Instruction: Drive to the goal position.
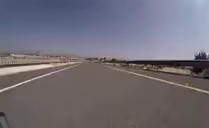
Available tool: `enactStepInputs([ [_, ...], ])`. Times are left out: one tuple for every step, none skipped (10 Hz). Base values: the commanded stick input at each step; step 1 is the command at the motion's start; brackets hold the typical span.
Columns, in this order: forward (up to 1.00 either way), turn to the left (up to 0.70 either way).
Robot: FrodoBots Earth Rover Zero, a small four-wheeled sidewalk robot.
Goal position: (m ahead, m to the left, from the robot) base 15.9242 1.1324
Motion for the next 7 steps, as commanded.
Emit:
enactStepInputs([
  [1.00, 0.00],
  [1.00, 0.00],
  [1.00, 0.00],
  [1.00, 0.00],
  [1.00, 0.00],
  [1.00, 0.00],
  [1.00, 0.00],
])
